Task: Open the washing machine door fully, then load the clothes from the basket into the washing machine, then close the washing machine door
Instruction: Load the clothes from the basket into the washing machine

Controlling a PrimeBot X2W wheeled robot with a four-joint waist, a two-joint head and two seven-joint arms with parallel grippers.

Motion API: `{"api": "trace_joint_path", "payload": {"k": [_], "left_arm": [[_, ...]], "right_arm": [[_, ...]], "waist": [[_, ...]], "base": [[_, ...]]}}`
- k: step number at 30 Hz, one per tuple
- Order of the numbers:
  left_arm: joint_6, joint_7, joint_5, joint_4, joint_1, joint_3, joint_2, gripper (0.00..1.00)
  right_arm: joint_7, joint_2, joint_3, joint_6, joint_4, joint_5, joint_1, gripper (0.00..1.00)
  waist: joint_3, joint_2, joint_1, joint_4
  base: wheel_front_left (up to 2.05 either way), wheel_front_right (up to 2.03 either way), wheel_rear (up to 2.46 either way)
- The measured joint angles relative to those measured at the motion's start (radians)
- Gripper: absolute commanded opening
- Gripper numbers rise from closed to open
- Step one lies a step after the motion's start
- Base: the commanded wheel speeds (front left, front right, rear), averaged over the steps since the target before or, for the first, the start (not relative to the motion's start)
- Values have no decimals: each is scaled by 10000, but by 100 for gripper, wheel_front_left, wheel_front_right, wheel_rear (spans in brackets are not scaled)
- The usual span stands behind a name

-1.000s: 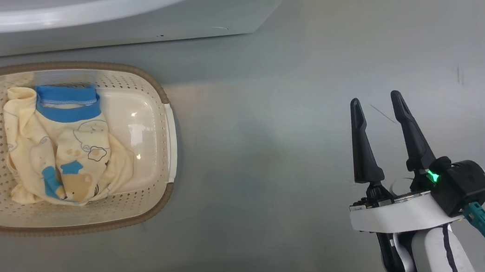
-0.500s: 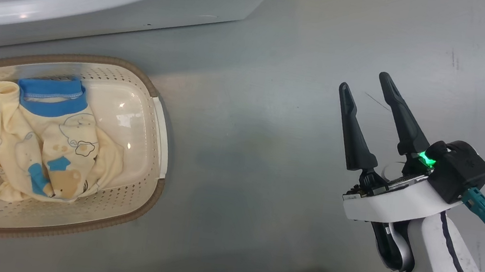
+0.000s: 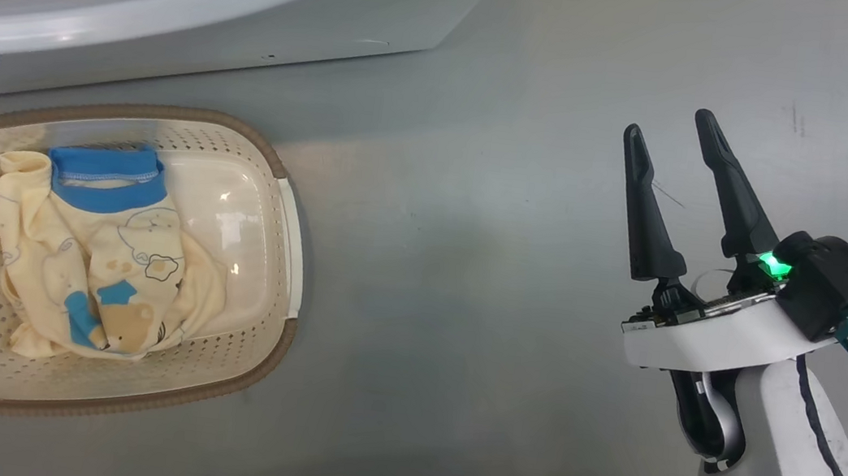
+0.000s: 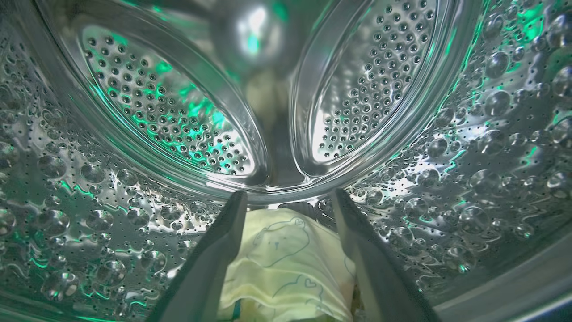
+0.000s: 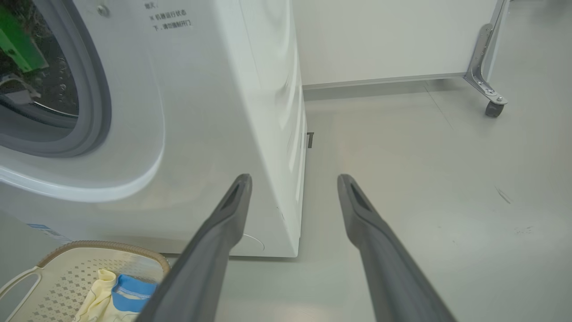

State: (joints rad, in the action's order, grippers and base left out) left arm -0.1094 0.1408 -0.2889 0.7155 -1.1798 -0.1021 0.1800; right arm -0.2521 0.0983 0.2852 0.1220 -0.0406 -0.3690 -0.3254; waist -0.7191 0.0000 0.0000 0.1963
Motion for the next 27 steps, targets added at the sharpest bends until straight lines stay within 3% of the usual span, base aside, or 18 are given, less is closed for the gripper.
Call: {"api": "trace_joint_path", "payload": {"k": [6, 17, 27], "left_arm": [[-2, 1218, -17, -121, 1052, -44, -740, 100], [-13, 1200, -15, -913, 3605, 82, -1080, 100], [-48, 1185, 328, -2993, 6517, 493, -1304, 100]], "right_arm": [[0, 54, -426, 0, -146, 0, 71, 100], [-2, 125, -499, 0, -428, 19, 489, 100], [-2, 142, -748, 0, -788, 186, 1163, 100]], "waist": [[381, 0, 0, -272], [1418, 0, 0, -719], [2551, 0, 0, -976]], "base": [[0, 0, 0], [0, 0, 0], [0, 0, 0]]}}
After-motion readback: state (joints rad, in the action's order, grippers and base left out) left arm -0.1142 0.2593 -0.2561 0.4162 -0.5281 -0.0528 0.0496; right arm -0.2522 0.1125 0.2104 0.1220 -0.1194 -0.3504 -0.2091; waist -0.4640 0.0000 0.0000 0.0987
